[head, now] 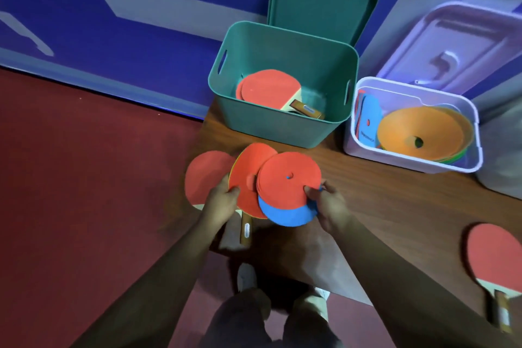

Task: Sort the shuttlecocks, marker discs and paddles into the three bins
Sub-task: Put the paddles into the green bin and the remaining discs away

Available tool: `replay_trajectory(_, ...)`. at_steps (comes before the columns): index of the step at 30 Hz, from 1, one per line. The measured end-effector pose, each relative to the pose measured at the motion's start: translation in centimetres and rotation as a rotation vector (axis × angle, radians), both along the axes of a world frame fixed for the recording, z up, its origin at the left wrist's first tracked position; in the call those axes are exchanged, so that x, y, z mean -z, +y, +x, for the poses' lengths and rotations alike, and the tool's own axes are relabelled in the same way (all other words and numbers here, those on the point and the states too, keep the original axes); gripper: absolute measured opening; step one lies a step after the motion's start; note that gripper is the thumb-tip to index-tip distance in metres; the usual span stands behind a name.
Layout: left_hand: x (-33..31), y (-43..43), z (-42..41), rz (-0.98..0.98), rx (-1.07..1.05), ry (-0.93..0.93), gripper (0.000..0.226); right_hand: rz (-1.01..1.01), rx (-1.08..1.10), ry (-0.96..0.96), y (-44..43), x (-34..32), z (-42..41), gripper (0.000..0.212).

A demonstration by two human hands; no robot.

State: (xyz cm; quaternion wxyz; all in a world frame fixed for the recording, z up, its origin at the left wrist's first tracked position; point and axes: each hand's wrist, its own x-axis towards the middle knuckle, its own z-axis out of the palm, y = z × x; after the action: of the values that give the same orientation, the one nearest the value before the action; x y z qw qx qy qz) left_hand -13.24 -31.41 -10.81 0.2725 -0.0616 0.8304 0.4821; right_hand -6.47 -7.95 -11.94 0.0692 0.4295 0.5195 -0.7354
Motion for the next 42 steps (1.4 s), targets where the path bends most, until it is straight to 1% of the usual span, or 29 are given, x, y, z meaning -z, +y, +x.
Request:
replay_trajectory(2, -0.1, 1.3, 0.4, 0.028, -0.019, -0.017, 0.036, 0.002, 0.047, 0.027, 1.5, -1.1, 1.3, 0.021)
replay_trajectory(5, -0.5, 3.9, 1.2, 0.202, -0.062, -0.132, 0.031, -0.007, 0.114, 0.047, 3.9, -2.4, 3.6, 0.022)
replay_trajectory(7, -0.6, 6.0, 1.8, 0.303, -0.042, -0.231, 0.033, -0.013, 0.157, 0.072, 5.5, -3.1, 5.2, 0.022)
replay_trajectory(9, 0.2, 7.9, 2.1, 0.329, 0.024, -0.286, 0.036, -0.008, 0.195, 0.091, 6.8, -3.5, 6.5, 0.022)
replay_trajectory(10, 0.3, 8.8, 2.3, 0.309, 0.057, -0.304, 0.041, 0.003, 0.204, 0.095, 7.3, -3.5, 7.1, 0.022)
replay_trajectory(11, 1.0, 9.4, 2.3, 0.237, 0.095, -0.285, 0.05, 0.016, 0.212, 0.096, 7.8, -3.5, 7.6, 0.021)
replay_trajectory(12, 1.0, 9.9, 2.4, 0.094, 0.164, -0.191, 0.06, 0.029, 0.212, 0.096, 8.3, -3.5, 8.0, 0.021)
replay_trajectory(13, 1.2, 10.3, 2.5, -0.06, 0.206, -0.031, 0.061, 0.036, 0.212, 0.099, 8.6, -3.4, 8.4, 0.02)
replay_trajectory(14, 0.8, 10.7, 2.8, -0.185, 0.195, 0.187, 0.051, 0.037, 0.207, 0.105, 9.0, -3.4, 8.8, 0.019)
replay_trajectory(15, 0.3, 11.0, 3.1, -0.242, 0.148, 0.405, 0.037, 0.032, 0.206, 0.114, 9.3, -3.3, 9.1, 0.018)
replay_trajectory(16, -0.7, 11.5, 3.5, -0.236, 0.11, 0.55, 0.023, 0.021, 0.204, 0.124, 9.7, -3.3, 9.3, 0.017)
replay_trajectory(17, -1.7, 12.2, 3.8, -0.19, 0.106, 0.639, 0.012, 0.002, 0.2, 0.136, 10.0, -3.5, 9.5, 0.017)
replay_trajectory(18, -2.9, 13.0, 4.1, -0.144, 0.137, 0.662, 0.007, -0.02, 0.19, 0.15, 10.3, -3.6, 9.6, 0.018)
replay_trajectory(19, -2.9, 13.9, 4.3, -0.111, 0.166, 0.643, 0.01, -0.045, 0.179, 0.17, 10.7, -3.9, 9.6, 0.019)
replay_trajectory(20, -3.4, 15.0, 4.4, -0.099, 0.175, 0.545, 0.017, -0.065, 0.163, 0.187, 11.1, -4.2, 9.6, 0.021)
replay_trajectory(21, -3.5, 16.0, 4.1, -0.056, 0.134, 0.383, 0.024, -0.084, 0.149, 0.206, 11.6, -4.5, 9.6, 0.024)
replay_trajectory(22, -4.1, 17.0, 3.9, 0.042, 0.045, 0.143, 0.03, -0.097, 0.13, 0.224, 12.1, -4.9, 9.5, 0.026)
replay_trajectory(23, -4.0, 17.8, 3.7, 0.187, -0.043, -0.078, 0.031, -0.11, 0.115, 0.238, 12.7, -5.2, 9.5, 0.027)
replay_trajectory(24, -4.1, 18.4, 4.0, 0.301, -0.089, -0.223, 0.026, -0.111, 0.096, 0.239, 13.3, -5.5, 9.5, 0.027)
replay_trajectory(25, -3.7, 19.0, 4.1, 0.386, -0.105, -0.262, 0.02, -0.105, 0.079, 0.23, 13.9, -5.9, 9.5, 0.027)
replay_trajectory(28, -3.7, 20.3, 5.2, 0.372, -0.083, -0.145, 0.017, -0.037, 0.03, 0.165, 15.6, -6.4, 9.6, 0.026)
replay_trajectory(31, -2.9, 21.9, 5.9, 0.317, -0.183, -0.06, 0.011, -0.005, 0.023, 0.108, 17.3, -5.9, 10.4, 0.021)
replay_trajectory(32, -2.9, 22.3, 6.1, 0.309, -0.224, -0.049, 0.01, 0.029, 0.017, 0.078, 17.8, -5.6, 10.7, 0.018)
replay_trajectory(34, -3.1, 23.0, 6.3, 0.314, -0.29, -0.041, 0.016, 0.13, -0.007, 0.011, 19.0, -5.1, 11.4, 0.013)
replay_trajectory(37, -3.5, 23.6, 6.6, 0.327, -0.371, -0.037, 0.021, 0.202, -0.052, -0.052, 21.1, -4.5, 12.3, 0.011)
replay_trajectory(38, -3.7, 23.7, 6.8, 0.336, -0.378, -0.043, 0.021, 0.251, -0.084, -0.077, 21.6, -4.5, 12.5, 0.015)
replay_trajectory(40, -3.8, 24.0, 7.1, 0.373, -0.384, -0.066, 0.019, 0.451, -0.206, -0.141, 22.6, -4.8, 12.6, 0.039)
replay_trajectory(41, -3.8, 24.3, 7.3, 0.399, -0.389, -0.081, 0.02, 0.552, -0.261, -0.16, 23.1, -5.1, 12.6, 0.047)
replay_trajectory(42, -4.2, 24.5, 7.6, 0.426, -0.384, -0.103, 0.021, 0.596, -0.268, -0.146, 23.4, -5.8, 12.5, 0.048)
